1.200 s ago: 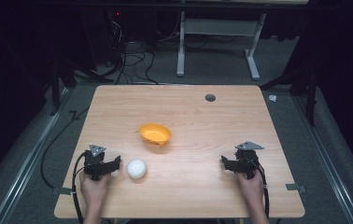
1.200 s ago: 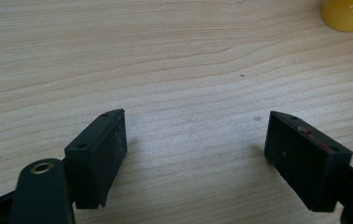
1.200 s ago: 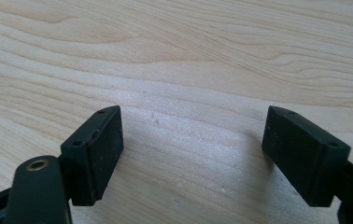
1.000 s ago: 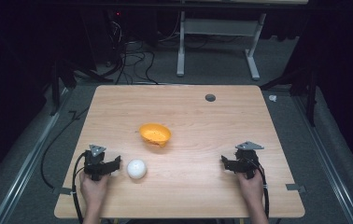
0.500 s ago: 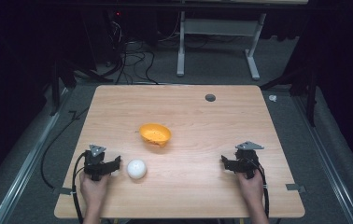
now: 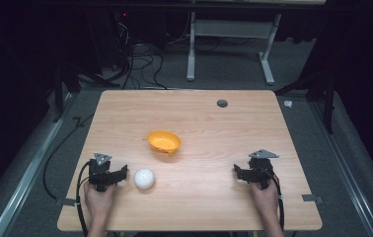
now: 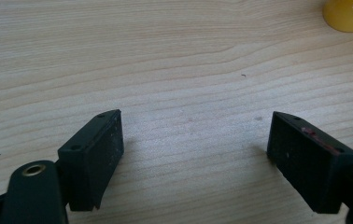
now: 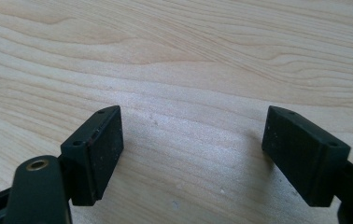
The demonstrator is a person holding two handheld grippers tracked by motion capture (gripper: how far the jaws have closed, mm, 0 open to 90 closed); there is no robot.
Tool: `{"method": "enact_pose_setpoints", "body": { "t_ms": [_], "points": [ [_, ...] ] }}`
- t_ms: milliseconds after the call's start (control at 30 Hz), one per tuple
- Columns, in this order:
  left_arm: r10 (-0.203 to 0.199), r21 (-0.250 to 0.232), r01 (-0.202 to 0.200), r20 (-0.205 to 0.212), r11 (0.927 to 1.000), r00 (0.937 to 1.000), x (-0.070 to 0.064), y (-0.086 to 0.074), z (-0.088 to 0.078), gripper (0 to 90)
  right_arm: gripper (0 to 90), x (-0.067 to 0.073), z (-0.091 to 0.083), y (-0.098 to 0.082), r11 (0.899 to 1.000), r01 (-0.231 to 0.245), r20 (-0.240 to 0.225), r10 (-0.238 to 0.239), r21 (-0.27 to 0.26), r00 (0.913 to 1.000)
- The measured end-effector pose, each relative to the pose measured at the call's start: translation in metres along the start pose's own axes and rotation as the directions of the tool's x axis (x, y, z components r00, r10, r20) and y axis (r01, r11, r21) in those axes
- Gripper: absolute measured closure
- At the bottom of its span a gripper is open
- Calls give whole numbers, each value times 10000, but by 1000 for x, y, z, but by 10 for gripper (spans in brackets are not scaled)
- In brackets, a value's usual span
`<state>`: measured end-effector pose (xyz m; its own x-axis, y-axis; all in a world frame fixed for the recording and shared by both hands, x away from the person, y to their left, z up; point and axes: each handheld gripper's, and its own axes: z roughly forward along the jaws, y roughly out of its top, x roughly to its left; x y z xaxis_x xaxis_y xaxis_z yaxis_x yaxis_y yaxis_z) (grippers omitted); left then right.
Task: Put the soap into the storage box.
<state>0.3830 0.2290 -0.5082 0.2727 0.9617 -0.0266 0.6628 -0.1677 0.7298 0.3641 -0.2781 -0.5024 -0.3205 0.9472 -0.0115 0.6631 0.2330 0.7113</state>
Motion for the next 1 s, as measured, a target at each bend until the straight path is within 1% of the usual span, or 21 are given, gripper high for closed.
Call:
{"method": "enact_pose_setpoints", "body": {
  "t_ms": [100, 200, 400, 567, 600, 700, 733, 767, 800, 833, 867, 900, 933, 967, 1000],
  "points": [
    [-44, -26, 44, 16, 10000, 10000, 0, 0, 0, 191, 214, 0, 0, 0, 10000, -15, 3, 15, 7, 10000],
    [25, -11, -25, -76, 10000, 10000, -1, 0, 0, 192, 214, 0, 0, 0, 10000, 1, 3, -1, -1, 10000],
    [54, 15, -54, -70, 10000, 10000, -1, 0, 0, 192, 214, 0, 0, 0, 10000, -3, 2, 3, 1, 10000],
    [-21, 40, 21, 68, 10000, 10000, 0, 1, 0, 196, 214, 0, 0, 0, 10000, -7, 1, 7, 2, 10000],
    [-114, 5, 114, 276, 9999, 9996, 1, 2, -2, 200, 214, 0, 0, 0, 10000, -10, 6, 10, 3, 10000],
    [-69, 4, 69, 358, 10000, 9993, 1, 2, -4, 200, 214, 0, 0, 0, 10000, -9, 5, 9, 2, 10000],
    [-66, 10, 65, 564, 10000, 9984, -1, 2, -5, 198, 214, 0, 0, 0, 10000, -6, 3, 6, 2, 10000],
    [-66, 10, 65, 564, 10000, 9984, -1, 2, -5, 195, 214, 0, 0, 0, 10000, -6, 3, 6, 2, 10000],
    [-102, 71, 96, 770, 9999, 9970, -1, 2, -7, 175, 214, 0, 0, 0, 10000, -25, 3, 25, 5, 10000],
    [-144, 54, 140, 883, 9999, 9960, -1, 2, -8, 175, 214, 0, 0, 0, 10000, -25, 3, 25, 5, 10000],
    [-176, -16, 178, 1097, 9998, 9938, -2, 2, -11, 159, 214, 0, 0, 0, 10000, -18, -4, 18, 1, 10000],
    [-207, -82, 218, 1210, 9997, 9924, -2, 2, -12, 154, 214, 0, 0, 0, 10000, 0, 4, 0, -14, 10000],
    [-222, -121, 241, 1403, 9996, 9899, -2, 4, -17, 153, 214, 0, 0, 0, 10000, -3, 6, 3, -15, 10000],
    [-222, -121, 241, 1403, 9996, 9899, -2, 4, -17, 152, 214, 0, 0, 0, 10000, -5, 8, 5, -14, 10000],
    [-121, -236, 158, 1518, 9996, 9883, -3, 5, -22, 152, 214, 0, 0, 0, 10000, -4, 7, 4, -15, 10000]
  ]
}}
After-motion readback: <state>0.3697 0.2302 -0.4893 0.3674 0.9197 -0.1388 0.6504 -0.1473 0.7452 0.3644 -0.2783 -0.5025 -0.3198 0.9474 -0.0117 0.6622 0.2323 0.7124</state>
